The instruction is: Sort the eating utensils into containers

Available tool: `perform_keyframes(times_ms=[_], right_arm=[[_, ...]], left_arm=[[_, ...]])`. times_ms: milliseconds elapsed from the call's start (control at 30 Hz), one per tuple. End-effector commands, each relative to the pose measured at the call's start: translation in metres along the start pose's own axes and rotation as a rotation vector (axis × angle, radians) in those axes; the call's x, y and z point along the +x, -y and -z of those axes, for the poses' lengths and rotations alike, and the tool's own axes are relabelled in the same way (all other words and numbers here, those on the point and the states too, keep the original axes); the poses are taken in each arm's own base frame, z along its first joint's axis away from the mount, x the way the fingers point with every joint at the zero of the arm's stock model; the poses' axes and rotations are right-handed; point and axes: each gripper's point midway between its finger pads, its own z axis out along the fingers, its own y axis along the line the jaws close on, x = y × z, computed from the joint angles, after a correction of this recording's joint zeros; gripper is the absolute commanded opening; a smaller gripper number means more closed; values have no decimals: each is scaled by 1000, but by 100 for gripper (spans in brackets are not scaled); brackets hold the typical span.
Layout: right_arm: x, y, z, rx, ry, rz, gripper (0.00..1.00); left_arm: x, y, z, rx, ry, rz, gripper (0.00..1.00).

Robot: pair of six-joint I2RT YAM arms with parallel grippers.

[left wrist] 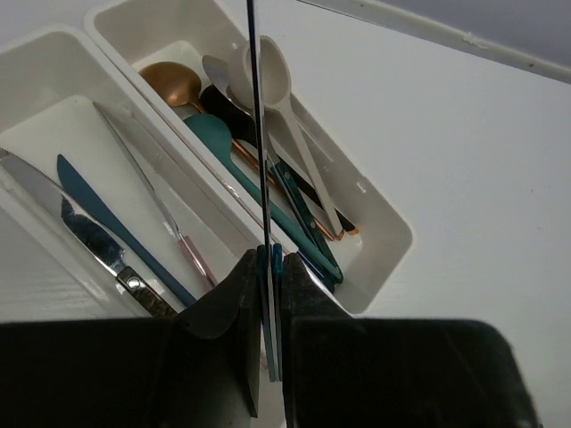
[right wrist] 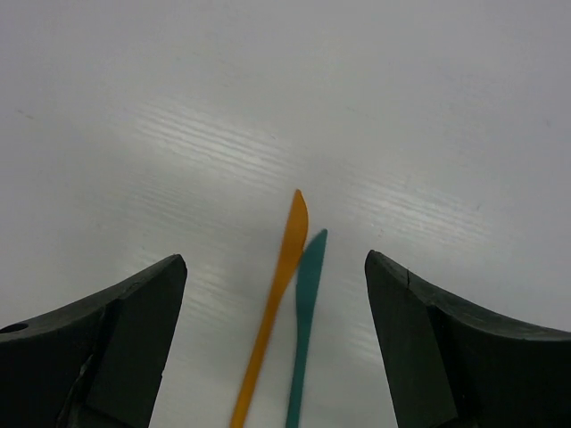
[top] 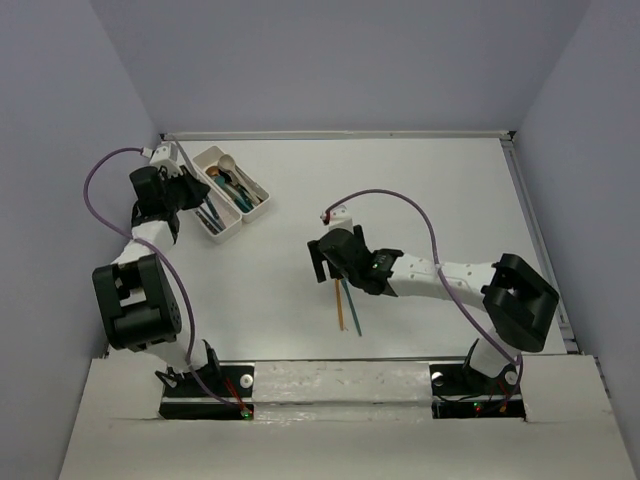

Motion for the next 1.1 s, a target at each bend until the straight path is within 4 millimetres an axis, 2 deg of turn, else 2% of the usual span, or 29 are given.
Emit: perform_keyframes(times_ms=[0, 100, 200, 333, 500, 533, 633, 767, 800, 1067], right_arm=[[18, 20, 12, 78, -27, -83, 87], [30, 28, 19, 106, -73, -89, 85], [42, 30, 27, 91, -121, -103, 83], [82, 42, 38, 145, -278, -104, 77], [110, 42, 50, 124, -378, -134, 73], [111, 41, 52, 112, -383, -143, 70], [126, 33, 59, 73, -430, -140, 67], [140, 19, 65, 44, -476, -85, 64], [138, 13, 65, 41, -474, -75, 64], [163, 20, 63, 102, -535, -72, 60]], left_arm=[[-39, 1, -17, 33, 97, 28, 0], [-23, -15, -36, 6, 59, 67, 0], [-4, -25, -46, -8, 18, 91, 1], [18, -36, -52, -32, -16, 108, 22], [27, -37, -48, -39, -30, 102, 38], [27, -36, -47, -39, -30, 99, 45], [20, -35, -39, -57, -8, 78, 55], [-1, -30, -23, -86, 54, 52, 61], [-4, -30, -20, -94, 65, 51, 62], [-44, -6, 16, -86, 182, -25, 64]])
